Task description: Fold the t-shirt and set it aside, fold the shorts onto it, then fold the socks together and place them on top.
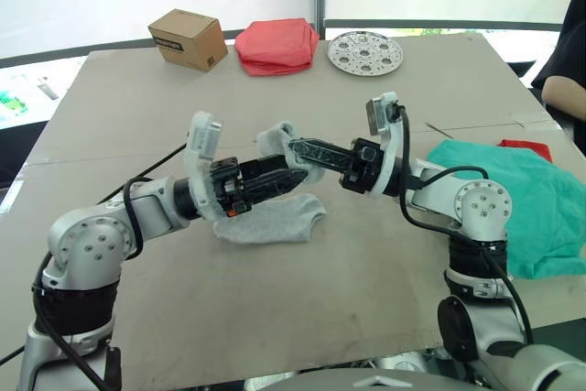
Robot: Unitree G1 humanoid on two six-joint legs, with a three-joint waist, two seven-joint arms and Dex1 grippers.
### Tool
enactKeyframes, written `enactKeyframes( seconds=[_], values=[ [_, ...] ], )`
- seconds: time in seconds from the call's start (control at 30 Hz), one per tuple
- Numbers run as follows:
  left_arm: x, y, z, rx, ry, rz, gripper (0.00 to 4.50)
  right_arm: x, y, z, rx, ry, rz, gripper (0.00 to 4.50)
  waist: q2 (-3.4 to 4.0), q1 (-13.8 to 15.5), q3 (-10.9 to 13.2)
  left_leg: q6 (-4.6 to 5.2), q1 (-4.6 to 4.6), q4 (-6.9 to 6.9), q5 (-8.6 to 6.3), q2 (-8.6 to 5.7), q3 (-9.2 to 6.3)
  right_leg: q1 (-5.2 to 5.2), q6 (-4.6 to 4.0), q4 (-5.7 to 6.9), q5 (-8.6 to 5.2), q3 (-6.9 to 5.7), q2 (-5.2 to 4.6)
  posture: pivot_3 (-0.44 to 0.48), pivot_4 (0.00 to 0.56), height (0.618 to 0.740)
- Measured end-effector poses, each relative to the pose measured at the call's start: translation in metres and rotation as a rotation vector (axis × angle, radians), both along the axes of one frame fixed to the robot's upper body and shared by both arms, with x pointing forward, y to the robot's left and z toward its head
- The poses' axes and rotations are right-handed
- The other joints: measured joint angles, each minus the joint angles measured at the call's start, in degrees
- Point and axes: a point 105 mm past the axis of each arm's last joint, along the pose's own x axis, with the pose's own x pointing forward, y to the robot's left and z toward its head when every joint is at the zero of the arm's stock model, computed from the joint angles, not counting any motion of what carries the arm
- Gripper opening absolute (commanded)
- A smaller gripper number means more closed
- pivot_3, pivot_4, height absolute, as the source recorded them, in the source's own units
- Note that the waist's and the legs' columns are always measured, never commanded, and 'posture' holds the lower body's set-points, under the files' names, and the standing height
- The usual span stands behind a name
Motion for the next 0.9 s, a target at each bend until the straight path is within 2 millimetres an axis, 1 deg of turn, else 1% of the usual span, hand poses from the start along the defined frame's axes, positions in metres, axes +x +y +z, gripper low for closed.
enactKeyframes(
  seconds=[0.03,0.2,0.23,0.3,0.33,0.37,0.4,0.43,0.47,0.5,0.57,0.6,0.67,0.7,0.73,0.77,0.83,0.87,0.9],
  values=[
    [0.0,-0.001,0.0,-0.003,0.0,-0.001,2.83,0.0,0.0,0.0,0.001,-0.002,-0.002,0.0,0.0,0.0,0.0,0.0,0.0,0.0,0.0,0.0,0.0,0.0,0.0,0.0,0.0,0.0,0.0,0.0,0.15,0.74],
    [0.0,-0.004,0.0,-0.017,-0.001,-0.008,0.35,0.0,0.002,0.0,-0.006,-0.005,0.001,0.0,-0.01,0.02,0.0,0.0,0.0,0.0,0.0,0.0,0.0,0.0,-0.02,0.0,0.02,0.0,0.0,0.0,0.15,0.74],
    [0.0,-0.004,0.0,-0.017,-0.004,-0.008,0.03,0.0,0.001,-0.001,-0.007,-0.006,-0.002,0.0,-0.01,0.03,0.0,0.0,0.0,0.0,0.0,0.0,0.0,0.0,-0.03,0.0,0.02,0.0,0.0,0.0,0.15,0.74],
    [0.002,-0.005,0.001,-0.006,-0.018,-0.005,0.03,0.001,0.0,0.0,-0.011,-0.015,-0.011,0.0,-0.01,0.07,0.0,0.0,-0.01,0.01,0.0,-0.01,0.0,0.0,-0.05,0.0,0.02,-0.01,0.0,0.0,0.15,0.74],
    [0.002,-0.005,0.002,0.006,-0.029,-0.008,0.0,0.001,0.001,0.0,-0.016,-0.023,-0.015,0.64,-0.01,0.05,0.0,0.0,0.0,0.0,0.0,-0.01,0.01,0.0,-0.05,0.0,0.02,-0.01,0.0,0.0,0.15,0.74],
    [0.002,-0.005,0.002,0.021,-0.037,-0.016,0.0,0.001,0.0,-0.001,-0.025,-0.03,-0.019,0.89,-0.01,0.03,0.0,0.0,0.0,0.0,0.0,-0.01,0.01,0.0,-0.03,0.0,0.0,-0.02,0.01,0.0,0.15,0.74],
    [0.002,-0.005,0.002,0.051,-0.054,-0.032,0.0,0.002,-0.001,-0.003,-0.044,-0.04,-0.03,1.39,-0.01,0.06,-0.01,0.0,-0.01,0.0,0.0,-0.02,0.01,0.0,-0.03,0.0,-0.02,-0.03,0.02,0.0,0.15,0.74],
    [0.002,-0.003,0.002,0.095,-0.079,-0.053,0.0,0.003,-0.003,-0.008,-0.077,-0.053,-0.048,1.87,-0.01,0.1,0.0,0.0,-0.01,0.0,0.0,-0.02,0.01,0.0,-0.06,0.0,-0.04,-0.04,0.02,0.0,0.15,0.74],
    [0.003,0.002,-0.001,0.183,-0.116,-0.082,0.0,0.006,-0.009,-0.018,-0.145,-0.074,-0.088,2.45,-0.01,0.15,0.0,0.0,-0.01,-0.01,0.0,-0.03,0.02,0.0,-0.02,-0.02,-0.07,-0.04,0.03,0.0,0.15,0.74],
    [0.004,0.007,-0.002,0.226,-0.137,-0.088,0.0,0.009,-0.014,-0.024,-0.175,-0.078,-0.116,2.79,0.0,0.12,0.0,0.0,0.0,-0.01,0.0,-0.05,0.05,0.0,-0.01,-0.04,-0.08,-0.03,0.03,0.0,0.15,0.74],
    [0.012,0.022,-0.008,0.419,-0.269,-0.155,0.0,0.02,-0.037,-0.04,-0.254,-0.089,-0.225,2.79,0.07,0.3,0.04,0.05,-0.03,-0.02,-0.03,-0.09,0.12,-0.03,0.01,-0.09,-0.1,-0.01,0.01,0.0,0.15,0.74],
    [0.014,0.025,-0.009,0.45,-0.295,-0.166,0.0,0.022,-0.041,-0.042,-0.262,-0.092,-0.24,2.79,0.08,0.3,0.05,0.05,-0.04,-0.01,-0.03,-0.09,0.12,-0.03,0.01,-0.08,-0.1,-0.01,0.01,0.0,0.15,0.74],
    [0.026,0.03,-0.01,0.597,-0.474,-0.266,0.0,0.026,-0.053,-0.042,-0.269,-0.119,-0.287,2.79,0.09,0.45,0.05,0.07,-0.12,-0.01,-0.04,-0.07,0.16,-0.15,0.01,-0.09,-0.1,0.02,0.01,0.0,0.15,0.74],
    [0.035,0.033,-0.01,0.709,-0.615,-0.345,0.0,0.024,-0.059,-0.04,-0.279,-0.149,-0.301,2.79,0.08,0.65,0.05,0.07,-0.14,0.0,-0.04,-0.06,0.15,-0.16,-0.01,-0.09,-0.08,0.01,0.01,0.0,0.15,0.74],
    [0.04,0.038,-0.009,0.796,-0.721,-0.406,0.0,0.023,-0.061,-0.038,-0.282,-0.168,-0.307,2.79,0.07,0.72,0.04,0.08,-0.14,-0.02,-0.05,-0.01,0.19,-0.17,-0.08,-0.11,-0.04,0.04,0.02,0.0,0.15,0.74],
    [0.043,0.04,-0.009,0.851,-0.79,-0.454,0.0,0.023,-0.064,-0.038,-0.284,-0.177,-0.315,2.79,0.07,0.73,0.04,0.09,-0.14,-0.02,-0.05,0.0,0.22,-0.18,-0.2,-0.1,0.03,0.05,0.02,0.0,0.15,0.74],
    [0.052,0.043,-0.012,0.983,-1.009,-0.596,0.0,0.024,-0.069,-0.037,-0.28,-0.185,-0.341,2.79,0.06,0.8,0.04,0.12,-0.17,-0.01,-0.07,0.04,0.26,-0.21,-0.24,-0.1,0.05,0.06,0.01,0.0,0.15,0.74],
    [0.054,0.043,-0.013,1.01,-1.07,-0.631,0.0,0.024,-0.069,-0.037,-0.28,-0.186,-0.343,2.79,0.06,0.78,0.04,0.13,-0.22,-0.01,-0.07,0.06,0.28,-0.26,-0.23,-0.11,0.06,0.07,0.0,0.0,0.15,0.74],
    [0.059,0.04,-0.013,1.024,-1.171,-0.667,0.0,0.024,-0.069,-0.037,-0.278,-0.187,-0.349,2.79,0.06,0.94,0.04,0.16,-0.25,0.0,-0.09,0.06,0.28,-0.26,-0.21,-0.1,0.07,0.06,-0.04,0.0,0.15,0.74]
  ],
)
